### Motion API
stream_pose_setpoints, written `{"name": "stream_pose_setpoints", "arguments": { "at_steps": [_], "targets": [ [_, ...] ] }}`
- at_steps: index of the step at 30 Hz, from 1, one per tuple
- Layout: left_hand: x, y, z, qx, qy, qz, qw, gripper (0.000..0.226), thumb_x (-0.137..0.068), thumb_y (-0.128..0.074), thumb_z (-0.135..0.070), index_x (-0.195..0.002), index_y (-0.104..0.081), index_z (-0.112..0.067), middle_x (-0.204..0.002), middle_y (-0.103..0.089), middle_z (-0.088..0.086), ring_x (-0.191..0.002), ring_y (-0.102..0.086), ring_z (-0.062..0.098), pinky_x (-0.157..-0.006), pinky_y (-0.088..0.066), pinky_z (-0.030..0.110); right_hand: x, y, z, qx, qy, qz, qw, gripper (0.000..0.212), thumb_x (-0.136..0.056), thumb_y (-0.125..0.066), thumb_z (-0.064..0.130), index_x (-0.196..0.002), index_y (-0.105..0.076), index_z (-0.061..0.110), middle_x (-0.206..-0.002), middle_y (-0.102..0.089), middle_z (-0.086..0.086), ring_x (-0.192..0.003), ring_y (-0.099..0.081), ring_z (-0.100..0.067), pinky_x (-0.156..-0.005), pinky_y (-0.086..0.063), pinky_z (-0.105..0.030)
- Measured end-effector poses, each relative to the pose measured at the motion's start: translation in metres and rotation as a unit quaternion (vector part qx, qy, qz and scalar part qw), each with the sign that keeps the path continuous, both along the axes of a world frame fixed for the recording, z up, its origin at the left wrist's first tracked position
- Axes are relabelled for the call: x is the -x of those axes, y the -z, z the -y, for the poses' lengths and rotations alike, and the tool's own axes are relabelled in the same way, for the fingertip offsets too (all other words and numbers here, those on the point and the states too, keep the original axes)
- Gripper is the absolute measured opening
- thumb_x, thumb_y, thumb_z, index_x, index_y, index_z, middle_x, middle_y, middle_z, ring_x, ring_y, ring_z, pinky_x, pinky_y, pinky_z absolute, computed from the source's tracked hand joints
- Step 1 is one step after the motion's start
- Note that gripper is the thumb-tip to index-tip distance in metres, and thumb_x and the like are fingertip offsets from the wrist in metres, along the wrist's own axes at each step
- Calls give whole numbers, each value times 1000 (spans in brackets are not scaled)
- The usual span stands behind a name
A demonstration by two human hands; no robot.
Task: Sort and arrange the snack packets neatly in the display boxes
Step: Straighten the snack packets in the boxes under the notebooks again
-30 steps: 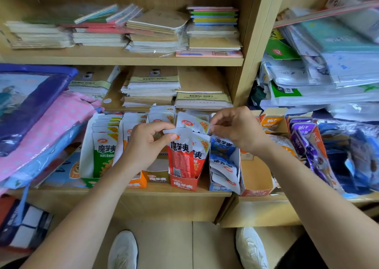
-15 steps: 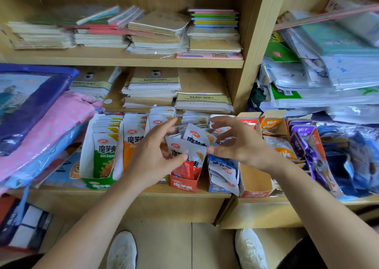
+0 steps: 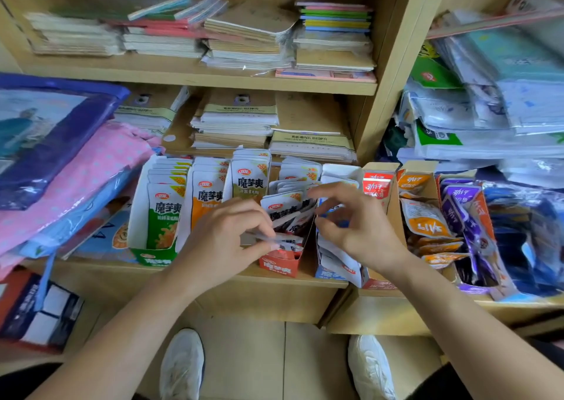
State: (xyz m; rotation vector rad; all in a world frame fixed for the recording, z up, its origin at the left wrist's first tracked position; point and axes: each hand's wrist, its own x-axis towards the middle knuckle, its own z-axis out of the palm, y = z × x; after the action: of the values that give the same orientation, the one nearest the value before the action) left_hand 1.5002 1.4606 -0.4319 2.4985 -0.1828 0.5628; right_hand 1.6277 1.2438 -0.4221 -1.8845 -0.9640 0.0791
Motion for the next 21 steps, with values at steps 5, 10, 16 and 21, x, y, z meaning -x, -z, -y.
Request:
{"name": "stream_pose_setpoints", "arguments": {
  "at_steps": [5, 10, 16, 21],
  "targets": [
    [7, 0, 2, -29, -7, -8, 1000, 19, -80, -78, -41, -86, -72, -24, -99, -64, -18, -93, -62, 3, -74, -49, 17, -18, 6, -9, 66, 33, 131, 989, 31, -82, -82, 19, -111, -73, 19, -112, -60, 6, -95, -58, -4, -79, -48, -11],
    [7, 0, 5, -52, -45, -1, 998, 21, -83, -71, -45, -93, -71, -27, -118, -61, -19, -111, -56, 1, -82, -41, 10, -19, 9, -13, 92, 14, 207, 974, 8, -81, -82, 19, -84, -76, 15, -90, -63, 5, -84, -55, -10, -74, -48, -21],
    [10, 4, 9, -61, -70, 32, 995, 22, -81, -74, -43, -90, -73, -23, -120, -63, -11, -107, -59, 9, -82, -51, 24, 5, -9, -22, 32, 1, 153, 988, 8, -85, -79, 18, -80, -75, 14, -74, -67, 8, -71, -58, -6, -64, -44, -15],
    [13, 6, 11, -51, -85, 62, 993, 26, -77, -81, -40, -90, -75, -18, -116, -67, -7, -103, -65, 12, -82, -58, 37, 15, -8, -28, 10, -38, 19, 999, 10, -86, -79, 15, -96, -79, 12, -89, -76, 6, -82, -69, -2, -74, -54, -16]
  ]
}}
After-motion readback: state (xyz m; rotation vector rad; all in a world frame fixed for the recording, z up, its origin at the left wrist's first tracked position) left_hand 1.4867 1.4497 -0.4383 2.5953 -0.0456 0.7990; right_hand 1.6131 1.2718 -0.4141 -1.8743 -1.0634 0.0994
